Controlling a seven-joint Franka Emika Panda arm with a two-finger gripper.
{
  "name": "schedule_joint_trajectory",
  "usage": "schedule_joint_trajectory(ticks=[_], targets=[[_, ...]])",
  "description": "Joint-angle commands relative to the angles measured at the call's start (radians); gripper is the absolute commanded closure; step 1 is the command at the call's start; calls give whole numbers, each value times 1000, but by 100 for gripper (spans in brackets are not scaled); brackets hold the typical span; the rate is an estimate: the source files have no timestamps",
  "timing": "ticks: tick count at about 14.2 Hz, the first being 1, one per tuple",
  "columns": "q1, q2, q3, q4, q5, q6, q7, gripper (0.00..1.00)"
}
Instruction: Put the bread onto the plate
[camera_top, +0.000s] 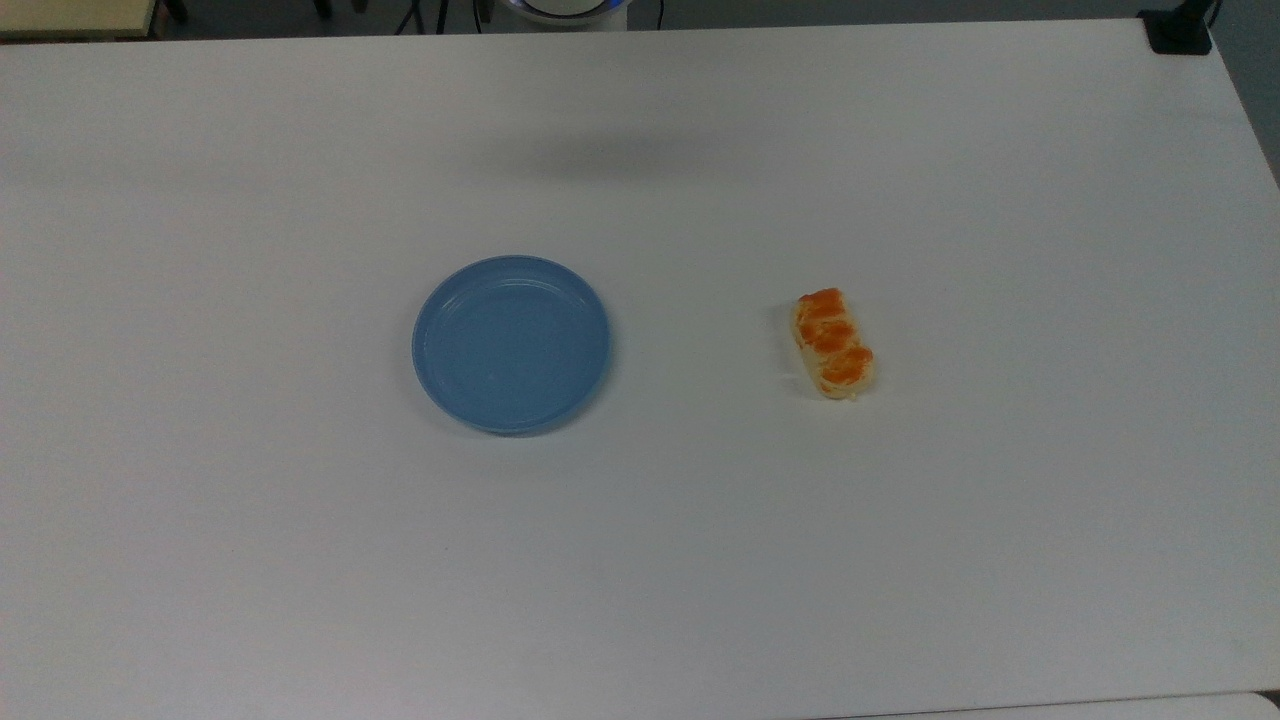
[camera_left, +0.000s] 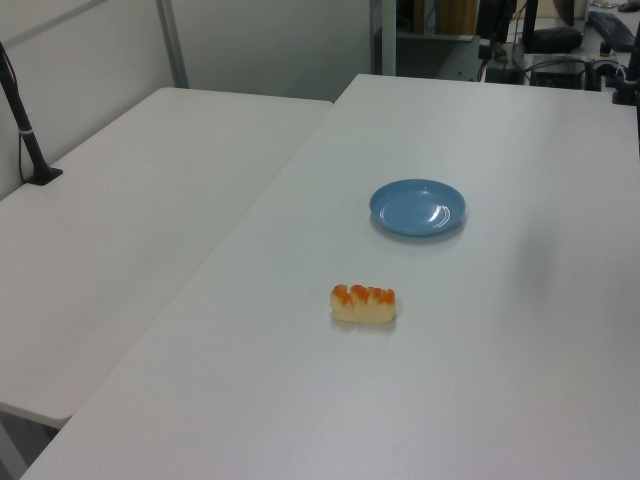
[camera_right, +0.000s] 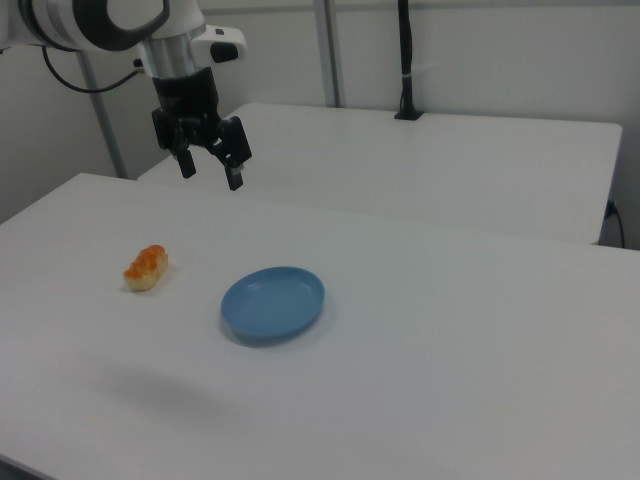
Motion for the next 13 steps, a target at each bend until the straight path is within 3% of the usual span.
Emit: schedule_joint_trajectory(ticks=[1,13], targets=[[-12,15,-15,17,15,15,-35,0],[-12,11,-21,27,21,-16,-82,0]])
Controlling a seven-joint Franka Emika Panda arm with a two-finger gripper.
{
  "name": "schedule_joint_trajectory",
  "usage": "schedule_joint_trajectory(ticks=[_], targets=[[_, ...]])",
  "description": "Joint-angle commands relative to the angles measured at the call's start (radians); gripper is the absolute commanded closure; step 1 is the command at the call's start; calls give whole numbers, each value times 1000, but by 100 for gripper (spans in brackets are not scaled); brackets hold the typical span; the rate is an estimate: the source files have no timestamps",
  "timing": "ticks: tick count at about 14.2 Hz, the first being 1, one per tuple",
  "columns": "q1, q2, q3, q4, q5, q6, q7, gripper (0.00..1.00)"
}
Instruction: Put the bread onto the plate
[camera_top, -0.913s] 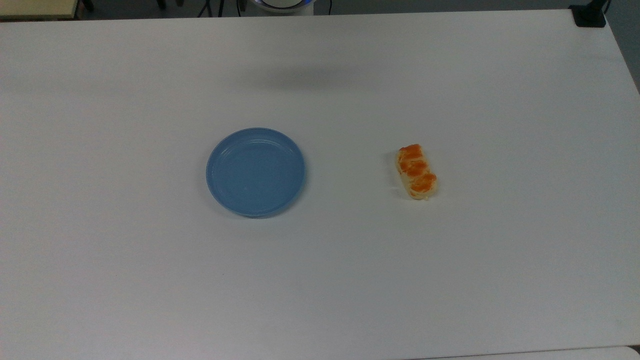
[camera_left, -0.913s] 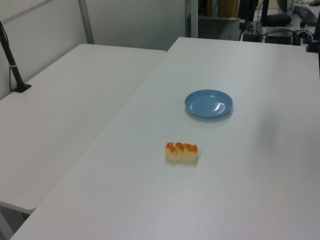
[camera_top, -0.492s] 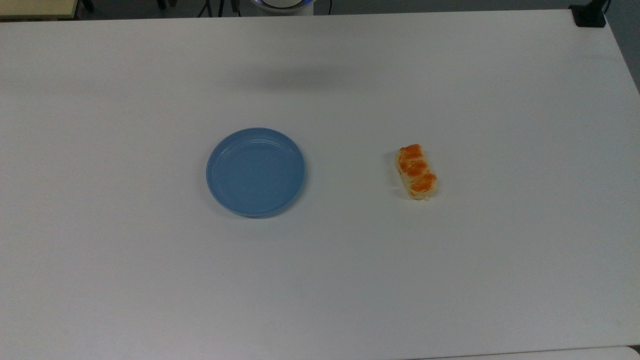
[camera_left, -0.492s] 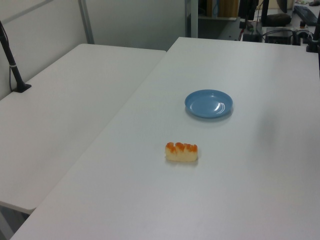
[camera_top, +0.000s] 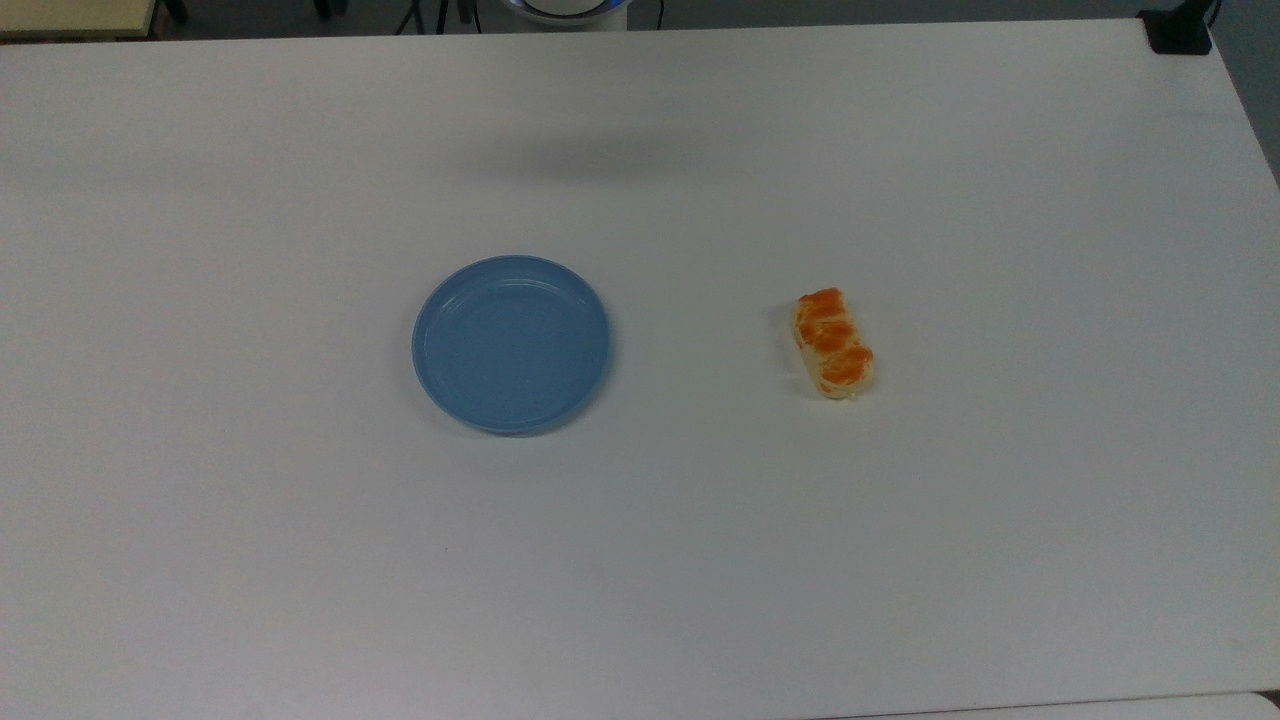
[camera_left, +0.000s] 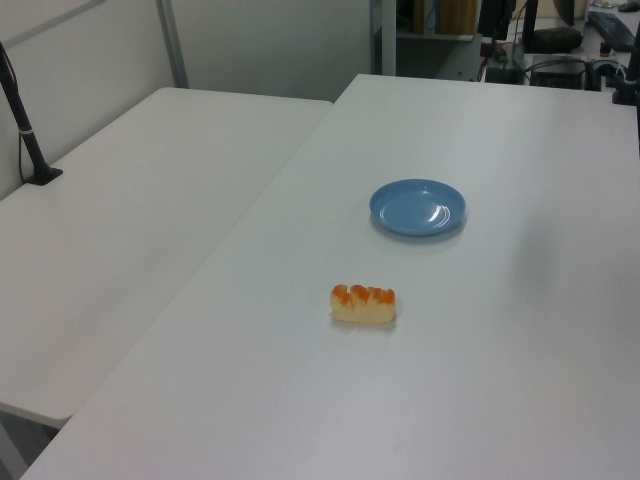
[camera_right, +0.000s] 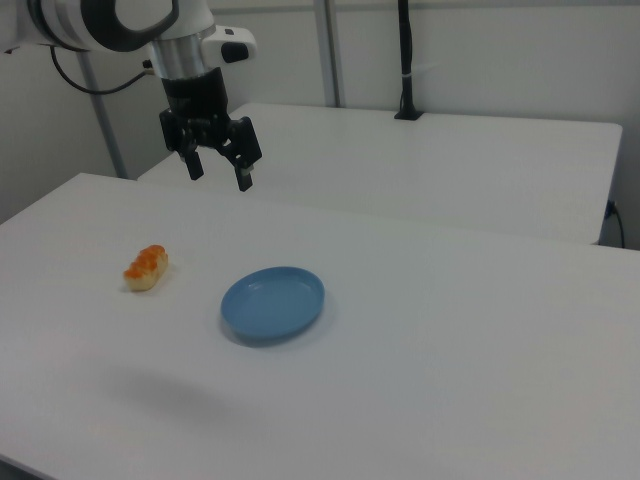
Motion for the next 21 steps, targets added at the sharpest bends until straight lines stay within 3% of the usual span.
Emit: schedule_joint_trajectory(ticks=[1,21], targets=[[2,2,-10,17,21,-16,-29,0],[2,0,3,6,7,-39,-64,0]])
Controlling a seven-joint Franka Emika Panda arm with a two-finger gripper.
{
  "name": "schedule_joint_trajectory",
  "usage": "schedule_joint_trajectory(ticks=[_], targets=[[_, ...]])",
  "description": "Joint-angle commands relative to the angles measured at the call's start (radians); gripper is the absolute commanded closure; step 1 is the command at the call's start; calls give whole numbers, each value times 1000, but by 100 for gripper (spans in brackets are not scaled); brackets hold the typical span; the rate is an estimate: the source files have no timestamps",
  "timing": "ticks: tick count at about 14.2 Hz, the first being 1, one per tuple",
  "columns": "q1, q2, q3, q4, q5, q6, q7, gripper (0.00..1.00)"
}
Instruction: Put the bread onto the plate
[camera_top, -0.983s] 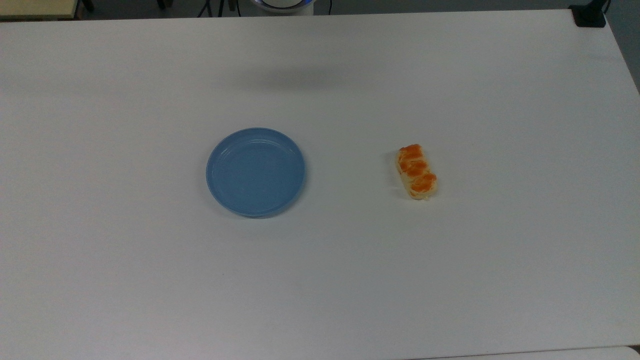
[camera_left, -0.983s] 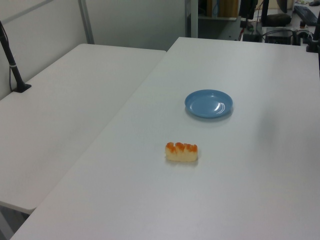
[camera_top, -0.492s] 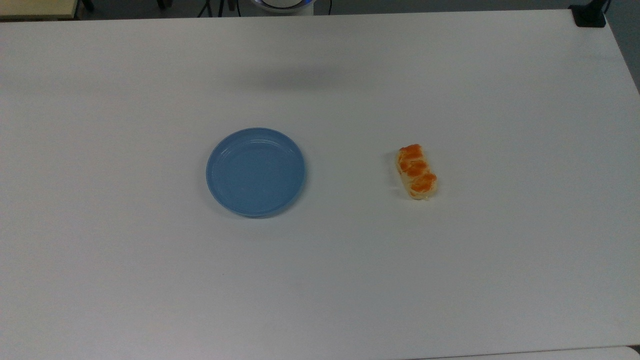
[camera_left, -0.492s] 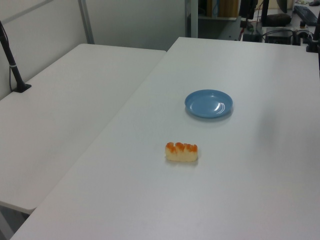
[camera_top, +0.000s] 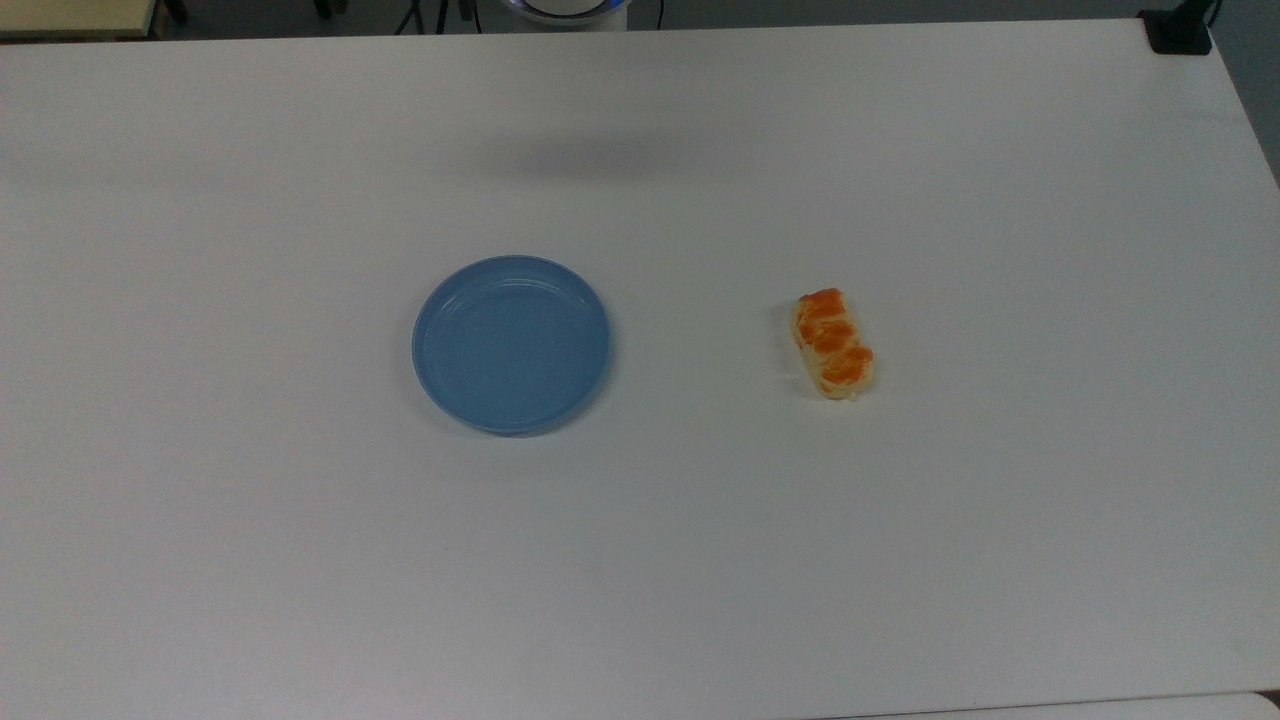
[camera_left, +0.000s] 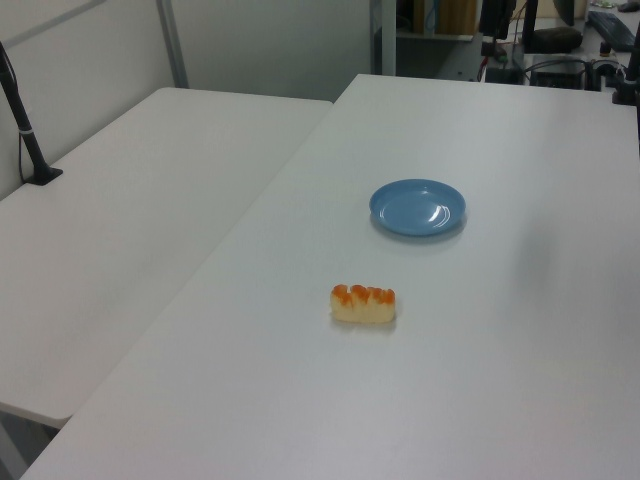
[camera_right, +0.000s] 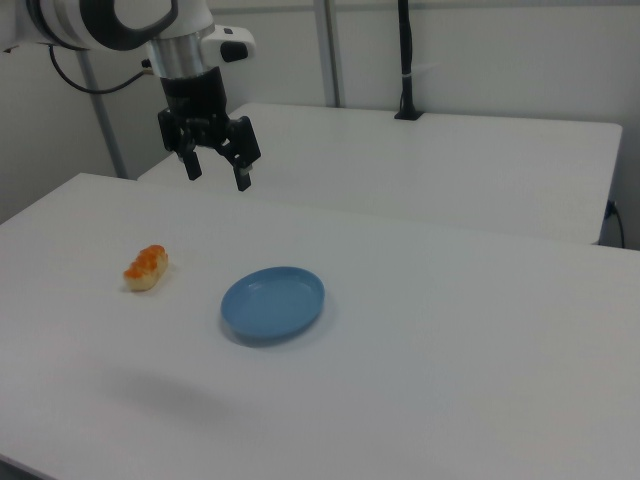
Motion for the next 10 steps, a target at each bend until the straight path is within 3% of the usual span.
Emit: schedule_joint_trajectory(ticks=[1,4,7,10], targets=[[2,0,3,1,7,-27,-59,0],[13,12,21,-16,9,-11,-50,0],[16,25,80,-34,18,11,-43,0],[13,29,170,-89,42,83,41,0]])
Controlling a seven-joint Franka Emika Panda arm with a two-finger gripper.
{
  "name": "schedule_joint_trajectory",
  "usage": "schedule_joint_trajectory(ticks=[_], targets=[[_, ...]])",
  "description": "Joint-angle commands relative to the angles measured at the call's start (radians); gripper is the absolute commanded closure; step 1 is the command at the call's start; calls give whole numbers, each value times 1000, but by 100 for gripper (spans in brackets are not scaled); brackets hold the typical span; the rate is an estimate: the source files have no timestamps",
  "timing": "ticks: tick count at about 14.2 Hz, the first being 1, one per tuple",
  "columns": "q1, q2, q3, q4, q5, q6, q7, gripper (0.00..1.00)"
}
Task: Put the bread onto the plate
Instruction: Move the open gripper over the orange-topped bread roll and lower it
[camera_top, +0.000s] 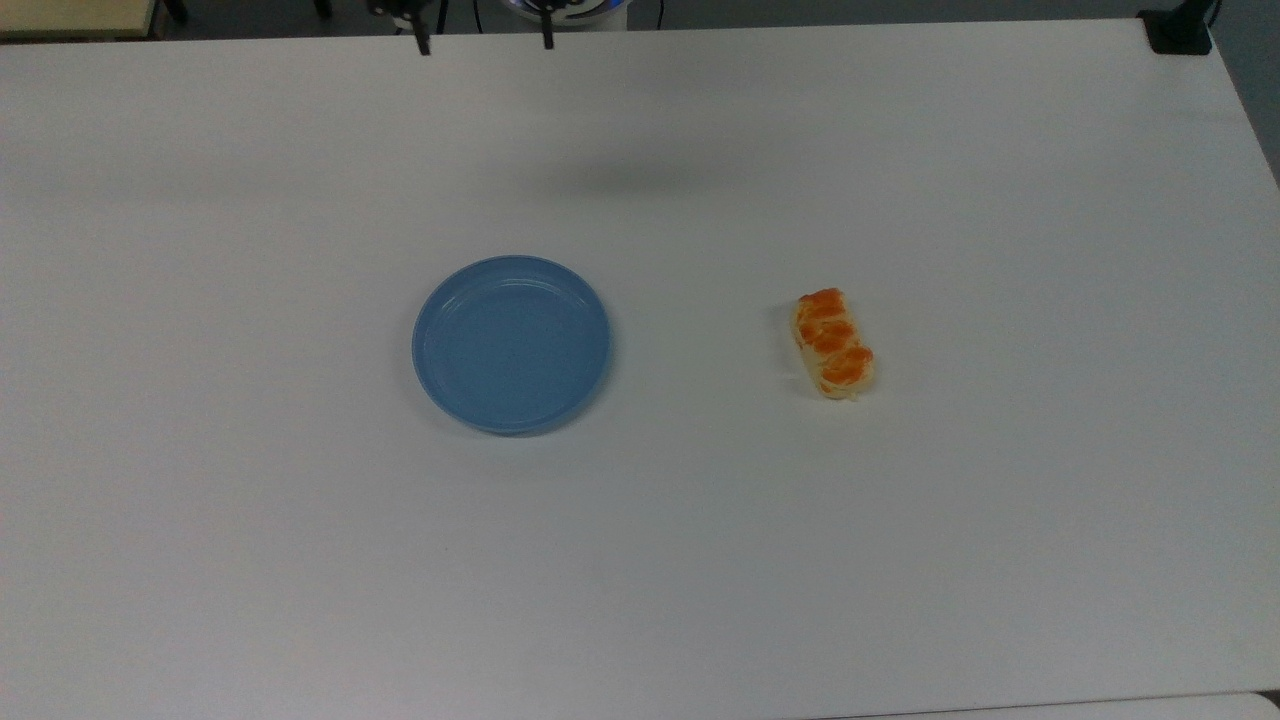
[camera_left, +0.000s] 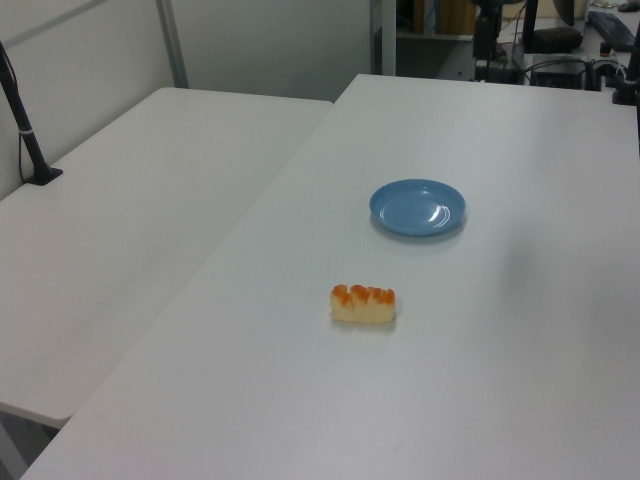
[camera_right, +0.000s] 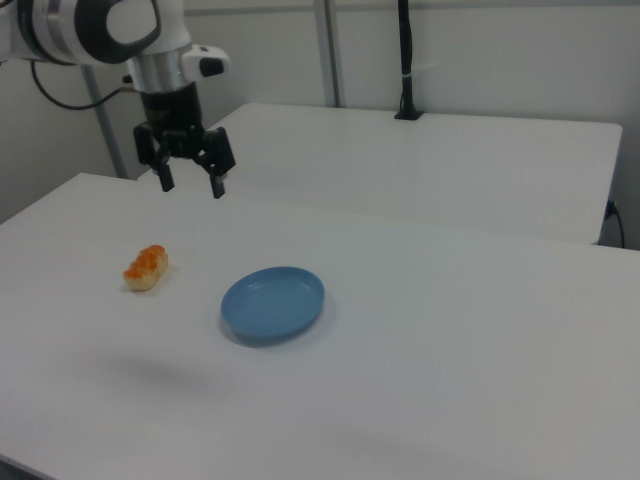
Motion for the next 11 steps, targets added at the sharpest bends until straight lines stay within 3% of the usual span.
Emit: schedule_joint_trajectory(ticks=[1,5,8,11], targets=[[6,-9,101,-108,93,135,146,0],[14,45,224,-174,128,267,252,0],[86,157,235,-168,149,390,316,0],[157,263,233,-154,102,502,403,0]])
